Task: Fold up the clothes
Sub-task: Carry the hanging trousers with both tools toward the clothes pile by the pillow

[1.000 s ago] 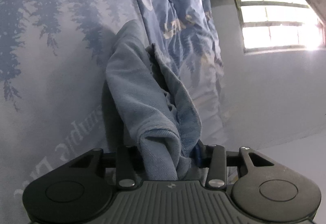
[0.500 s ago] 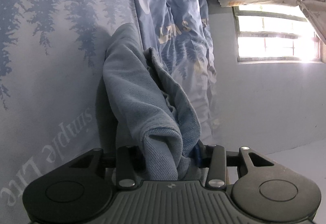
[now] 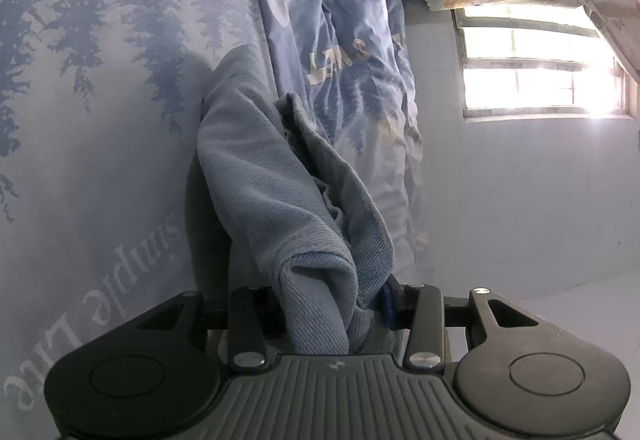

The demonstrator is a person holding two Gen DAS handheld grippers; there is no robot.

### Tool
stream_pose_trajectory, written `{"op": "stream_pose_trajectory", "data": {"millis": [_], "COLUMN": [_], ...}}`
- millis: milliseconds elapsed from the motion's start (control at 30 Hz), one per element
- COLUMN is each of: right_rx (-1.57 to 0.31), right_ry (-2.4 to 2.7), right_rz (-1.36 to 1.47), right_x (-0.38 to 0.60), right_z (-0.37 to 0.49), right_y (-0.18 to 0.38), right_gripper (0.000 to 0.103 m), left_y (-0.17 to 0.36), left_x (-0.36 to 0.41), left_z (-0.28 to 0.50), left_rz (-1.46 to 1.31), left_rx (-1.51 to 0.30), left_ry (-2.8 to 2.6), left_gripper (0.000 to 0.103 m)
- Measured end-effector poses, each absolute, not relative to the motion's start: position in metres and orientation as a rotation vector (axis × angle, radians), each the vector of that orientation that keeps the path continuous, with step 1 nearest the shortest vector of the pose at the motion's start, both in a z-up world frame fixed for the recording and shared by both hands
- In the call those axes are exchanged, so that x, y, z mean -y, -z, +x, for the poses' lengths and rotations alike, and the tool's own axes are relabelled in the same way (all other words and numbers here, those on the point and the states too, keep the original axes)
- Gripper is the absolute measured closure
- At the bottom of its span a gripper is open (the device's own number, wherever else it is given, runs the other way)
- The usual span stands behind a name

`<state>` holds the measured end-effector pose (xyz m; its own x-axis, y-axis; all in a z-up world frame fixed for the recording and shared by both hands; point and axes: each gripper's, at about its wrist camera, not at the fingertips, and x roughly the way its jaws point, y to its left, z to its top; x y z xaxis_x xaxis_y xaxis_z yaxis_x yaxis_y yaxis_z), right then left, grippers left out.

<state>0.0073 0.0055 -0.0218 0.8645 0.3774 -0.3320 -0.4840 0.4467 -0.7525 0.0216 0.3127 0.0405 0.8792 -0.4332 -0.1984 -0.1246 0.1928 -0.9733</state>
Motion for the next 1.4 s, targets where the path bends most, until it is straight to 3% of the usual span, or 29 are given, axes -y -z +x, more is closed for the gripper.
{"op": "stream_pose_trajectory", "data": {"millis": [367, 600, 867, 1167, 1400], "right_rx": [-0.127, -0.089, -0.049, -0.053, -0.075], "right_ry": [-0.498, -0.405, -0.292, -0.044, 0.120], "right_rz": [-0.864, -0.864, -0.867, -0.917, -1.002], "right_x": [0.020, 0.090, 0.174, 0.323, 0.425], "right_z": [-0.008, -0.035, -0.061, -0.009, 0.047], "right_y": [-0.041, -0.084, -0.135, -0.209, -0.228], "right_gripper": [0.066, 0.070, 0.071, 0.071, 0.070], "left_y": [-0.093, -0.143, -0.201, -0.264, -0.250], "left_x": [-0.291, -0.238, -0.127, 0.043, 0.154], "left_z": [0.003, -0.008, 0.028, 0.126, 0.193], "left_rz": [-1.241, -1.121, -1.044, -0.952, -0.951], "left_rx": [-0.424, -0.420, -0.468, -0.502, -0.472], "left_ry": [0.322, 0.417, 0.569, 0.788, 0.904], "left_gripper": [0.066, 0.066, 0.066, 0.067, 0.067]}}
